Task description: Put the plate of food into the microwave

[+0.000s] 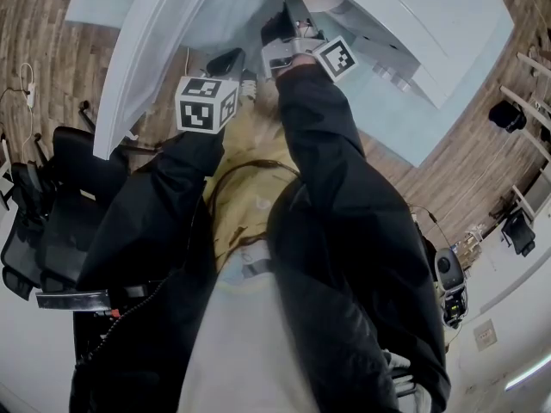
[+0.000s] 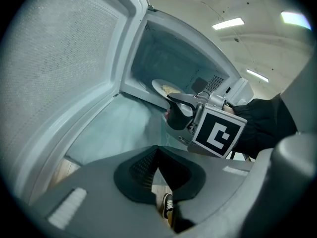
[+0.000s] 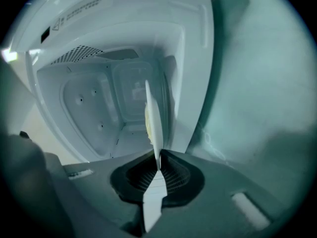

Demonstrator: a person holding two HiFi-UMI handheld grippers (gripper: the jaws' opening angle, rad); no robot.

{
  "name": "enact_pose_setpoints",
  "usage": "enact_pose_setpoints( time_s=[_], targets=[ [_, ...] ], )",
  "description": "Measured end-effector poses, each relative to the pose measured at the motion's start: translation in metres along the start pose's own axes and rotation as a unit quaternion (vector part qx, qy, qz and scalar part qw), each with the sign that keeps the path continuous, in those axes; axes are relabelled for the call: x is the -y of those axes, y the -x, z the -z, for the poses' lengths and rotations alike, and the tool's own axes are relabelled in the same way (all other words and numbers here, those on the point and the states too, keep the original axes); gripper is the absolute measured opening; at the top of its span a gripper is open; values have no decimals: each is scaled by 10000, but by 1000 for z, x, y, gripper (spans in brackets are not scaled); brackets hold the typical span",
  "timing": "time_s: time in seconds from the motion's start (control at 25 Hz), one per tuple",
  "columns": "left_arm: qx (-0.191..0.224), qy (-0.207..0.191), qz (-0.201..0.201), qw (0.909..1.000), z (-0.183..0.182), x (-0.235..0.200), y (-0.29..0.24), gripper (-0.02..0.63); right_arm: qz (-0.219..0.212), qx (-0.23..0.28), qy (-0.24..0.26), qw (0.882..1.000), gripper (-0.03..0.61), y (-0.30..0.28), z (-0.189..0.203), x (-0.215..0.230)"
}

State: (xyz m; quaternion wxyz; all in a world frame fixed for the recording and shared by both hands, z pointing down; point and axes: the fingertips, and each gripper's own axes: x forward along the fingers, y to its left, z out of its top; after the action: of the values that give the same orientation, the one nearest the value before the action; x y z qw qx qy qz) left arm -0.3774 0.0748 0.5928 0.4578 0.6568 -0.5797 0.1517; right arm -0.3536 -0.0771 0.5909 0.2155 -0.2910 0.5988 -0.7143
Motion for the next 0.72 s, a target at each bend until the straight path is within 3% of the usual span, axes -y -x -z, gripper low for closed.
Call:
enact_pose_setpoints(
  time_s=[0.4, 0.72],
  targets=[
    [30, 3, 50, 10000, -1, 5, -1, -5, -192, -63, -187, 9996, 45, -10, 3, -6],
    [36, -31, 28, 10000, -2, 5, 0, -5, -277, -577, 38, 9979, 74, 1, 25, -11]
  ],
)
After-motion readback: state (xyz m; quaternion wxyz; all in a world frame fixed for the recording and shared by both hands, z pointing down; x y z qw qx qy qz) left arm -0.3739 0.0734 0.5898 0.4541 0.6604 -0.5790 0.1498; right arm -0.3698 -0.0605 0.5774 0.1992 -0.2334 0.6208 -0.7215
